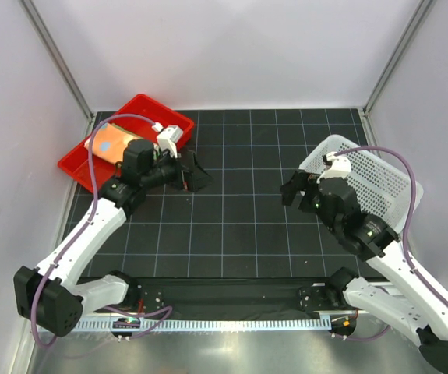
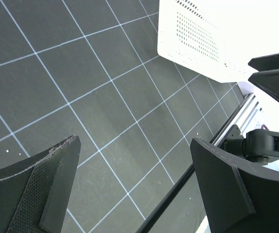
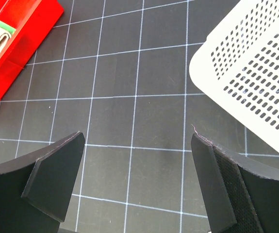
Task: Fold and stack the towels
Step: Neatly place the folded towel into the bin
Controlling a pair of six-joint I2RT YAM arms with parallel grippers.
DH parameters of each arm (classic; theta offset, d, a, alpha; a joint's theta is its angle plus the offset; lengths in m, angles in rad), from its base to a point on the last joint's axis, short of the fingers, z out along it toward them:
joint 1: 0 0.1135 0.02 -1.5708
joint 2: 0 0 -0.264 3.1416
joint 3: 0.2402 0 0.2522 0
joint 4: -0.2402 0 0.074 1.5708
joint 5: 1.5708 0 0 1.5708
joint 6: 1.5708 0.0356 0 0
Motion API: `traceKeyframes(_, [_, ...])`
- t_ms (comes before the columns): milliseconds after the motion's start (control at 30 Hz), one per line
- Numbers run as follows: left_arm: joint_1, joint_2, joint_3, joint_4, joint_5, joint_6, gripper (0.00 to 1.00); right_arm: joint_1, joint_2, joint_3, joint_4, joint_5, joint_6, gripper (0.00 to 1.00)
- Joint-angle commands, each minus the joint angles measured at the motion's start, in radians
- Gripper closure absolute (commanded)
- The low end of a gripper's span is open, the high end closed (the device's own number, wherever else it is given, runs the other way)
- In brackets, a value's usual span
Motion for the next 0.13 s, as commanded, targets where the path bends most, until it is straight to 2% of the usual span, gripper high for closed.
traceKeyframes(0, [-0.003,-0.017,0.004,0.052,0.02,-0.006,0.0,-0.001,-0.009,0.036,0.01,0.036,-0.01,0.0])
traceKeyframes(100, [-0.003,-0.021,0.0,0.057,0.015,-0.004,0.0,0.0,-0.012,0.039,0.0,0.041,-0.013,0.0])
